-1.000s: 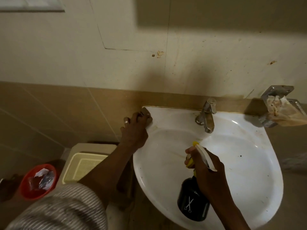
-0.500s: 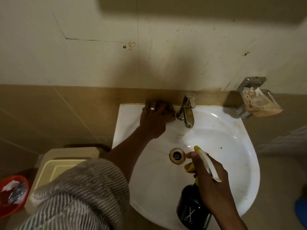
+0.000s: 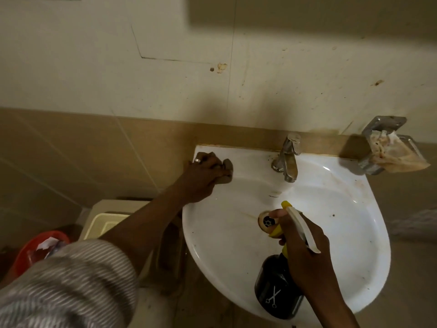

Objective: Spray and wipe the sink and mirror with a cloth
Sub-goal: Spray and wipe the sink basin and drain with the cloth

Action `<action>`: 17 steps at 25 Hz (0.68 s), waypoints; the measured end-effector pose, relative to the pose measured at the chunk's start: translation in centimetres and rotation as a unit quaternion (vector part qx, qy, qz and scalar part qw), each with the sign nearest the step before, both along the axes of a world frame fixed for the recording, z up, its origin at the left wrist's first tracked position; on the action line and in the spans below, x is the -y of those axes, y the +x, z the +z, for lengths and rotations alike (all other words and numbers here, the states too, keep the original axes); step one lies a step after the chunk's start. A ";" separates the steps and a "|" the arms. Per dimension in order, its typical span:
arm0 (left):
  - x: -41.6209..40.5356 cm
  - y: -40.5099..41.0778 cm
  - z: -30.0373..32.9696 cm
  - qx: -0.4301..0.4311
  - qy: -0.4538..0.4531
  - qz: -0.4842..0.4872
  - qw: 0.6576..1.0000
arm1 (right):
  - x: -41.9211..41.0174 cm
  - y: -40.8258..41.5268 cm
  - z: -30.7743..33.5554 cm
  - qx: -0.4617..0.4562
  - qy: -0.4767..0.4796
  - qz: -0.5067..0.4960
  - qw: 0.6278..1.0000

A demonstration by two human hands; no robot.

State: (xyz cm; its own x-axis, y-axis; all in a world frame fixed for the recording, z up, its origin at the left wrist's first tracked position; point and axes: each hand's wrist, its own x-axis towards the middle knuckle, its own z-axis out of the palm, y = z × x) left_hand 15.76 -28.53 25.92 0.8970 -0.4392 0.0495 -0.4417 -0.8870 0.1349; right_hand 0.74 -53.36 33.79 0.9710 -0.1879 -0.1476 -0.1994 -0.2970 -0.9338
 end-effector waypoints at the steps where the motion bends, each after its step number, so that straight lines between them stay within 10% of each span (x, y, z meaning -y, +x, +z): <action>1: -0.7 -1.0 0.2 -0.003 0.007 0.008 1.000 | -0.1 -0.1 0.2 0.007 0.003 0.004 1.000; 10: 1.8 -14.1 5.8 -0.238 0.080 0.048 0.967 | -1.2 -2.2 0.4 0.036 0.023 0.054 0.998; 14: 3.3 -14.5 8.0 -0.432 -0.235 0.130 0.861 | 0.5 -3.1 0.9 0.043 0.027 0.066 0.997; 17: 2.5 -9.2 7.9 -0.354 -0.350 0.173 0.850 | 2.6 -3.3 1.1 0.045 0.026 0.051 0.997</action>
State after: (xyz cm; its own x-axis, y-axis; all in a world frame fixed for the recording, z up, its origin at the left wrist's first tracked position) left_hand 6.61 -31.01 33.84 0.8800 -0.2286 -0.4163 0.2412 -0.5399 0.8064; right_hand -2.52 -55.94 34.89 0.9944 -0.0820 -0.0665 -0.0859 -0.2616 -0.9614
